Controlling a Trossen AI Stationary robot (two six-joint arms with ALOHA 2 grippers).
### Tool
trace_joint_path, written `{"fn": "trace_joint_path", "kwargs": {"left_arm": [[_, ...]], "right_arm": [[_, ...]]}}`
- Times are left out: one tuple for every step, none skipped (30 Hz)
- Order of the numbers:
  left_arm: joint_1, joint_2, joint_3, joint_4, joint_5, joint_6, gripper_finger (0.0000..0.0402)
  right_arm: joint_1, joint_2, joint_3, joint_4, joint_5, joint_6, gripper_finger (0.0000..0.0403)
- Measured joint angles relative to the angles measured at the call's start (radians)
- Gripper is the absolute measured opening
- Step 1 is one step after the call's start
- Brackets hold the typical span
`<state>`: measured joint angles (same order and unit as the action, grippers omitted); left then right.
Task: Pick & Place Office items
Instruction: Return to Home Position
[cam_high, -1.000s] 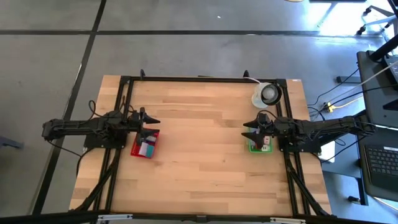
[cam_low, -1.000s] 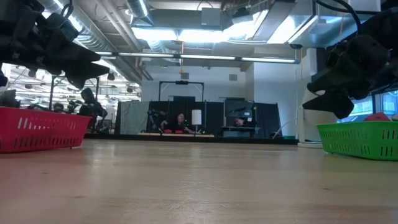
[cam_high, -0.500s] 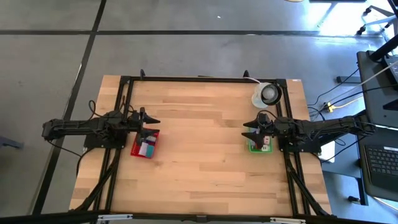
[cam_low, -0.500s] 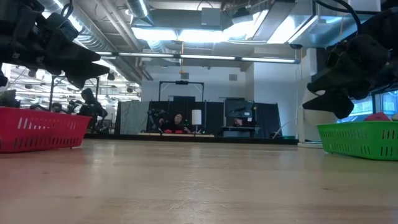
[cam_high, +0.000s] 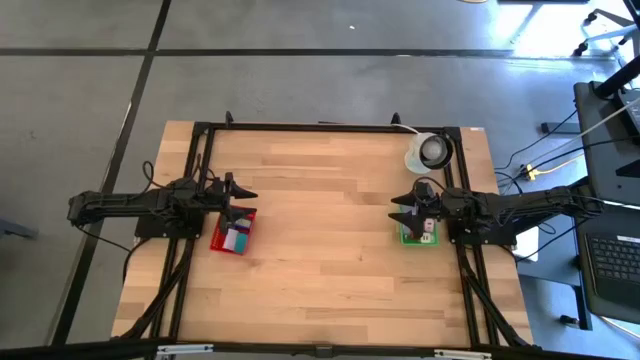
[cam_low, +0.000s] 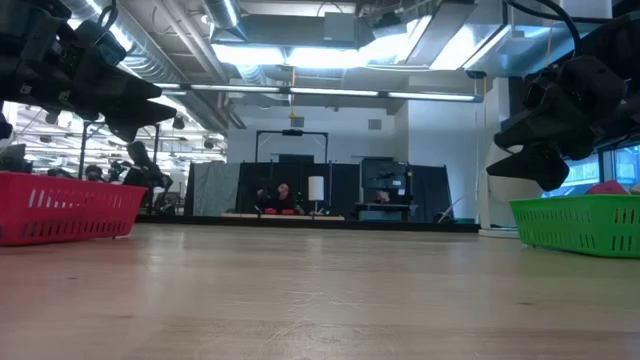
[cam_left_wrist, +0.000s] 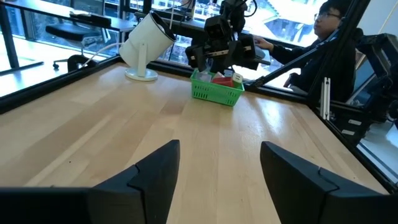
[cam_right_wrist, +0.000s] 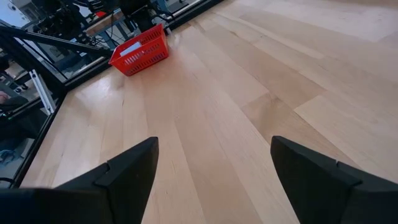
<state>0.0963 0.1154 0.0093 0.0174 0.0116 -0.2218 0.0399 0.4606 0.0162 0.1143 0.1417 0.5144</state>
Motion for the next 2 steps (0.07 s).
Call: {"fn": "trace_joint_path", "kwargs": {"left_arm": [[0.000, 0.000, 0.000, 0.000, 0.000, 0.000, 0.0219], [0.000, 0.000, 0.000, 0.000, 0.000, 0.000, 0.0218]], "right_arm": [[0.000, 0.000, 0.000, 0.000, 0.000, 0.000, 0.0313], [0.000, 0.000, 0.000, 0.000, 0.000, 0.000, 0.0313]]}}
